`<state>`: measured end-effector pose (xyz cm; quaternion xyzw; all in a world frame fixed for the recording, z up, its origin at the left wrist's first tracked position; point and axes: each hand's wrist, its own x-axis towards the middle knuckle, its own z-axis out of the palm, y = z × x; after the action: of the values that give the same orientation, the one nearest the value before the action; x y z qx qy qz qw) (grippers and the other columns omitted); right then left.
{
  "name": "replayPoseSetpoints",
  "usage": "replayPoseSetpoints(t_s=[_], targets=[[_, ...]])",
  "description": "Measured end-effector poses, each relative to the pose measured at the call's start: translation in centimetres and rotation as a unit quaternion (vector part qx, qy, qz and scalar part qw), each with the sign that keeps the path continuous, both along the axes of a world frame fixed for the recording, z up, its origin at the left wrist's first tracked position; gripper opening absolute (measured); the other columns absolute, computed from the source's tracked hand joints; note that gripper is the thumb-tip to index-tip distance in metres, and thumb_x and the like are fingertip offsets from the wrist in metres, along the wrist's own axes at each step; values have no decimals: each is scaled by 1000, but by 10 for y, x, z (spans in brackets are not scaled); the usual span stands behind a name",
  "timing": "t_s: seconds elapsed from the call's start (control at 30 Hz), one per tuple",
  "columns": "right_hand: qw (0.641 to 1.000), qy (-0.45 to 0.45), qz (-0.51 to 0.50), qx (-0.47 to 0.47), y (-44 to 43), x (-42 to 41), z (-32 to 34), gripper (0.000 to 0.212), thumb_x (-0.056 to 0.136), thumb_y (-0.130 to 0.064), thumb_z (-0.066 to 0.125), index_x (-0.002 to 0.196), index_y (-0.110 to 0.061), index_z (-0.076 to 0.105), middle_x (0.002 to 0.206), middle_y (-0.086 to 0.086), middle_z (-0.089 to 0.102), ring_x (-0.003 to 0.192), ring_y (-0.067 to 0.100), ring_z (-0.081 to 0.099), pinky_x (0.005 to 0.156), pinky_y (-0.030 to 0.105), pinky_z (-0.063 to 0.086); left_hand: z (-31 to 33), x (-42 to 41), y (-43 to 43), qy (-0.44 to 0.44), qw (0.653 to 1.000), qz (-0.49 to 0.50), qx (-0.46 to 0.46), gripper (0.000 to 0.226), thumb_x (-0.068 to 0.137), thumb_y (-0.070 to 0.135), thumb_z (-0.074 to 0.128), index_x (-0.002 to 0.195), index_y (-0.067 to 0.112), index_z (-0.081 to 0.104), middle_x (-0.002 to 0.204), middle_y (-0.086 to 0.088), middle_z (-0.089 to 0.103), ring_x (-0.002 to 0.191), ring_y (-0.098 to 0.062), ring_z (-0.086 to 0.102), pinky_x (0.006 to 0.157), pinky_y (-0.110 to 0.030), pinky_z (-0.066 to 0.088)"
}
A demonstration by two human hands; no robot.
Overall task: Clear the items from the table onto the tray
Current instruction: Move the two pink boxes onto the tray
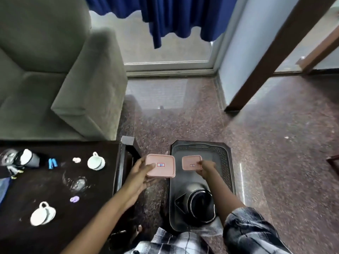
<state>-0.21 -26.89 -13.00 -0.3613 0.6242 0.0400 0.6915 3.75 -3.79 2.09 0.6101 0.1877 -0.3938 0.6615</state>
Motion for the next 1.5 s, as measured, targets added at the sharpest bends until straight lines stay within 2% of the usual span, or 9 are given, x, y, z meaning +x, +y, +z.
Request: replayPoseSetpoints(t_s=[0.1,0.2,0.43,0.6,0.7,0.83,1.1,1.3,1.5], targets=[[999,5,38,9,0,11,-32,13,91,5,44,102,0,50,126,25,55,96,33,56,85,50,47,-4,-3,-2,-2,1000,20,12,25,92,8,52,114,20,50,95,-4,62,80,-14,58,68,-27,49],[999,-6,39,-10,2,23,-55,19,90,1,47,75,-10,44,125,22,56,100,30,60,85,50,49,-5,-6,-3,-4,999,29,21,23,92,9,52,109,24,52,96,-4,63,80,-14,58,66,-24,51],[999,12,-2,-48,15,40,-45,29,86,7,48,64,-5,33,119,24,59,97,36,62,89,61,47,-8,-13,-5,1,999,45,26,25,91,10,53,110,27,53,102,-4,64,87,-14,60,63,-21,55],[1000,6,-4,-7,8,37,-29,28,90,8,43,68,-8,37,122,24,55,109,40,59,90,55,47,-11,-17,-6,3,999,38,29,32,91,12,55,120,22,51,104,-6,63,88,-15,61,60,-18,56],[996,16,81,-15,-2,26,-15,22,92,-2,43,72,-13,43,113,15,52,85,23,58,86,40,51,-12,-16,-7,4,999,29,30,33,90,12,56,122,22,50,107,-7,63,87,-15,61,61,-19,55],[994,-23,103,-29,-12,8,22,17,92,-1,45,98,7,58,92,19,55,84,23,59,85,42,52,-13,-13,-15,3,999,17,35,36,91,12,56,125,22,48,115,-9,61,88,-16,61,66,-22,53],[908,-219,347,83,11,-23,102,8,87,-10,60,94,-10,64,82,6,69,72,20,64,66,33,56,-20,-15,-37,5,999,-13,44,41,89,10,58,128,18,46,105,-9,63,84,-20,62,75,-30,54],[936,-169,302,58,4,-24,81,16,80,1,67,92,-8,60,85,11,69,63,17,63,55,26,57,-23,-14,-46,2,996,-66,59,61,89,15,60,143,23,32,130,-9,55,105,-25,60,90,-37,52],[949,-15,314,-12,-17,-21,33,19,80,5,63,83,-12,56,75,8,63,61,18,58,50,26,50,-21,-18,-44,-17,987,-104,119,39,95,22,51,133,20,45,136,-5,48,123,-20,48,99,-39,45]])
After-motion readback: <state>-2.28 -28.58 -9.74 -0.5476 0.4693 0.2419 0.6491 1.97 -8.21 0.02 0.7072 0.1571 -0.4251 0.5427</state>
